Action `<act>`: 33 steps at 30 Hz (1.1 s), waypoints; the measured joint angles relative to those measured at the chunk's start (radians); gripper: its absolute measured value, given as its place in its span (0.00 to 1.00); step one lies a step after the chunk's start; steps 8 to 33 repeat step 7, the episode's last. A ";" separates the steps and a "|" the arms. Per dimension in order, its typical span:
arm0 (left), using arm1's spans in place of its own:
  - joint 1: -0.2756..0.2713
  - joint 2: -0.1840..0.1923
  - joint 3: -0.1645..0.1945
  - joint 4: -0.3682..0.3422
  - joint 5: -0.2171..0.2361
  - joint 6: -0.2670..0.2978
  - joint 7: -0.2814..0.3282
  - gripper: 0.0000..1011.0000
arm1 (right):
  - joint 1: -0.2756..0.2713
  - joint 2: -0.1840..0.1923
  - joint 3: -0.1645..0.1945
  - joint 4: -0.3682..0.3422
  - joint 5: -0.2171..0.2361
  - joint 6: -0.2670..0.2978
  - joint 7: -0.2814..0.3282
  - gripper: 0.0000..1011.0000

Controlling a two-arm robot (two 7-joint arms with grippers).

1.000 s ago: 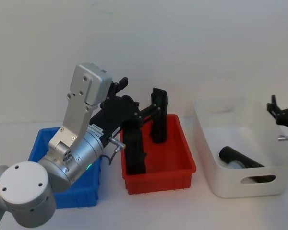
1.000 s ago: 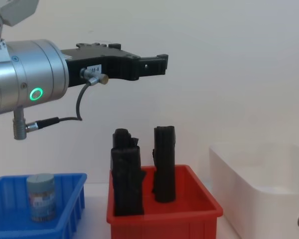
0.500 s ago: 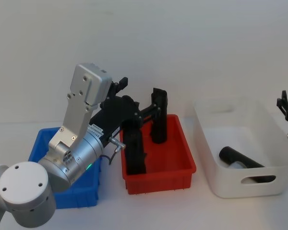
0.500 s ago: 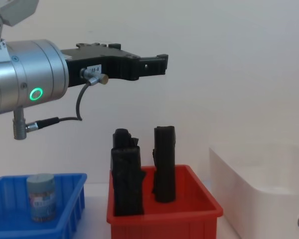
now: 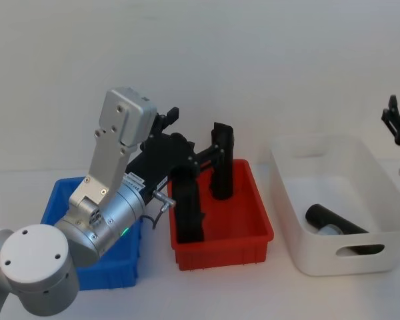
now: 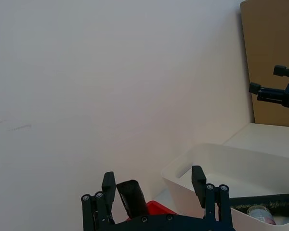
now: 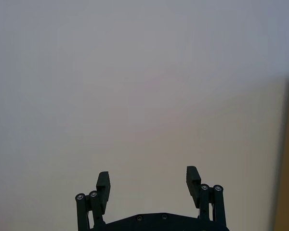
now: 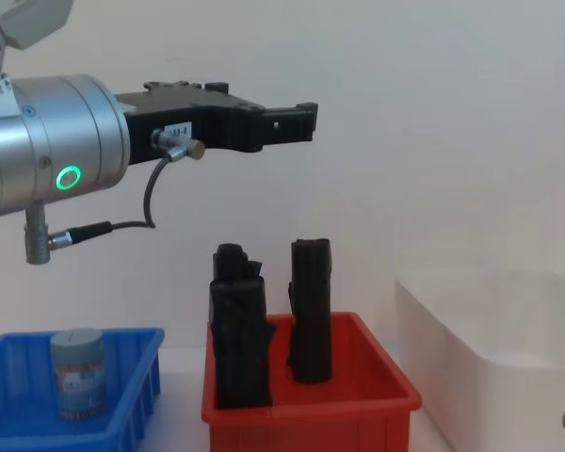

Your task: Pick the cotton swabs from the blue box and place them into the white box.

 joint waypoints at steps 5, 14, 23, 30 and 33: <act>0.000 0.000 0.000 0.000 0.000 0.000 0.000 0.99 | -0.007 -0.003 -0.001 -0.030 -0.008 -0.028 0.010 0.99; 0.000 0.000 0.000 0.000 0.000 0.000 0.000 0.99 | -0.009 -0.004 -0.002 -0.038 -0.010 -0.036 0.013 0.99; 0.000 0.000 0.000 0.000 0.000 0.000 0.000 0.99 | -0.009 -0.004 -0.002 -0.038 -0.010 -0.036 0.013 0.99; 0.000 0.000 0.000 0.000 0.000 0.000 0.000 0.99 | -0.009 -0.004 -0.002 -0.038 -0.010 -0.036 0.013 0.99; 0.000 0.000 0.000 0.000 0.000 0.000 0.000 0.99 | -0.009 -0.004 -0.002 -0.038 -0.010 -0.036 0.013 0.99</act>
